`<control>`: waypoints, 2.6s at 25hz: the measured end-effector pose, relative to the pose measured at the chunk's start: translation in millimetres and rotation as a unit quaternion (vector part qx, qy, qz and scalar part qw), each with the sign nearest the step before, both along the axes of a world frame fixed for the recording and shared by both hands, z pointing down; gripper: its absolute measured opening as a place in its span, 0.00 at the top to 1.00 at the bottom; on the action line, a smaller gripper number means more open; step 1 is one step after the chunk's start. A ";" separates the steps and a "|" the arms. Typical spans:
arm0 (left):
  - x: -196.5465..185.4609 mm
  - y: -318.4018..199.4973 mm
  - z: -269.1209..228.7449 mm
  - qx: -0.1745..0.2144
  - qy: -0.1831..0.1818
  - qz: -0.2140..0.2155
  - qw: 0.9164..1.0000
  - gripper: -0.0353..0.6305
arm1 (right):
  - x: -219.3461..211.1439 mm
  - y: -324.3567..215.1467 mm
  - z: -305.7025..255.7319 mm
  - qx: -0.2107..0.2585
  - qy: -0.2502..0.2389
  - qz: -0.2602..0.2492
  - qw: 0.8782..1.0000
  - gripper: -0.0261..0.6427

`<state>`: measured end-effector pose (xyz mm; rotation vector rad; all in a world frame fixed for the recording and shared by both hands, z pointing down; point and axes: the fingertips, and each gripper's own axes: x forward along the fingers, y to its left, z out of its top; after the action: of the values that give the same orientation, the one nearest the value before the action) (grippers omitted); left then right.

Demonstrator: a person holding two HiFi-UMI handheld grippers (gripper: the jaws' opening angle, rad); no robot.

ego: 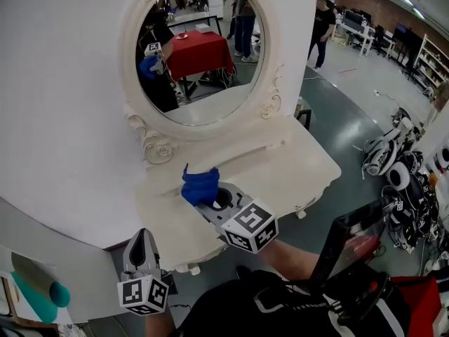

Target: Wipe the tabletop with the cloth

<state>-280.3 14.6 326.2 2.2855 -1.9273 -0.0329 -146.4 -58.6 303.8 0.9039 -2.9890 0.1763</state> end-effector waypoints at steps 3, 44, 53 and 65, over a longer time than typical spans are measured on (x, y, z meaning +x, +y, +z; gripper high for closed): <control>8.5 -13.1 3.3 -0.006 -0.003 -0.017 1.000 0.93 | 8.1 -16.8 3.0 -0.004 -0.004 -0.015 1.000 0.79; -187.2 -29.4 165.3 -0.126 0.036 -0.024 0.991 0.93 | -279.5 -58.2 280.3 -0.120 0.242 -0.141 0.953 0.78; -199.4 -32.8 197.3 -0.158 0.044 0.000 0.986 0.93 | -295.5 -89.7 339.7 -0.136 0.316 -0.140 0.928 0.78; -210.0 -24.5 204.2 -0.165 0.050 0.019 0.985 0.93 | -300.7 -94.6 358.8 -0.150 0.336 -0.130 0.921 0.78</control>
<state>-490.3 -9.9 530.3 2.0607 -1.6943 0.1604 -447.1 -153.2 662.6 0.4082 -2.3184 0.2480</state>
